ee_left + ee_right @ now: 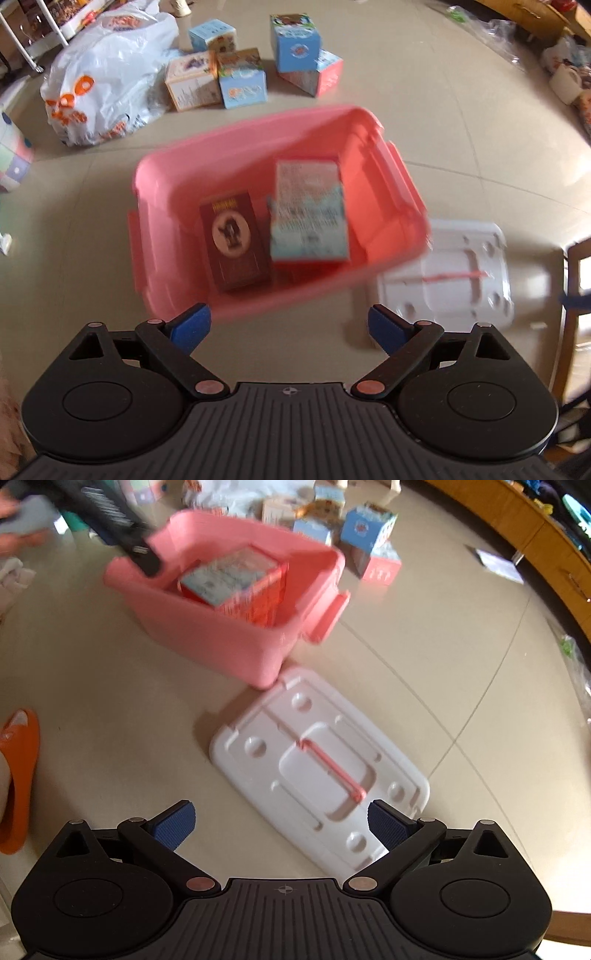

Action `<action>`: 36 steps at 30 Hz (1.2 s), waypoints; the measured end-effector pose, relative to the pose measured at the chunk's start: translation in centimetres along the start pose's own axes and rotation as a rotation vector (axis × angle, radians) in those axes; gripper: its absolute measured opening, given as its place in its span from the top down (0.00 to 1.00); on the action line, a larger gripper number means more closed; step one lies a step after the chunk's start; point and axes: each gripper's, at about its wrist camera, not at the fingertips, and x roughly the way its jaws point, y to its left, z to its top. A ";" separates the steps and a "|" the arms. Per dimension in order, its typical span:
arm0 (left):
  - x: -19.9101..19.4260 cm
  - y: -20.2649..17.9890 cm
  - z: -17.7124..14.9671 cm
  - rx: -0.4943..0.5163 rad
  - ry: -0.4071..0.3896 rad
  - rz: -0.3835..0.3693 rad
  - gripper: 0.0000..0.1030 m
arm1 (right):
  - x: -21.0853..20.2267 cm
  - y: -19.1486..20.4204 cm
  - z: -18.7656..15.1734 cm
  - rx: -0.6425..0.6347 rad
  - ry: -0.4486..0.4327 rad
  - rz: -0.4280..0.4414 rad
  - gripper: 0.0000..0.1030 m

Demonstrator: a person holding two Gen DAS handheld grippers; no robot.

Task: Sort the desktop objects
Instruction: 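Move the right gripper to the pink handle of the white lid and close it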

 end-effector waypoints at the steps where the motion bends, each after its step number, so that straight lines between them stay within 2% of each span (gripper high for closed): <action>1: -0.2 0.0 -0.8 -0.003 0.003 -0.006 0.08 | 0.2 0.2 0.0 -0.021 0.008 -0.004 0.04; 7: 0.1 -0.9 -4.9 0.024 0.048 -0.048 0.08 | 0.4 0.7 0.7 -0.155 -0.001 -0.015 0.04; 10: 0.4 -1.0 -6.1 0.035 0.067 -0.063 0.08 | 0.0 0.7 1.3 -0.265 -0.035 0.004 0.04; 13: 0.6 -0.9 -6.8 0.041 0.076 -0.068 0.08 | 0.0 0.2 2.1 -0.339 -0.022 0.003 0.06; 17: 1.2 -0.2 -7.1 0.018 0.103 -0.086 0.08 | 0.6 -0.8 2.9 -0.407 -0.003 -0.002 0.12; 19: 1.4 0.3 -7.2 -0.007 0.113 -0.099 0.08 | 1.3 -1.4 3.3 -0.415 0.025 -0.002 0.20; 22: 1.7 0.6 -7.2 -0.032 0.125 -0.116 0.08 | 2.6 -2.0 3.7 -0.434 0.050 -0.005 0.27; 28: 2.3 0.7 -7.0 -0.068 0.146 -0.144 0.08 | 5.1 -3.3 4.5 -0.499 0.042 0.015 0.28; 36: 3.9 1.0 -6.8 -0.120 0.207 -0.185 0.08 | 10.4 -2.8 4.7 -0.601 0.124 0.074 0.29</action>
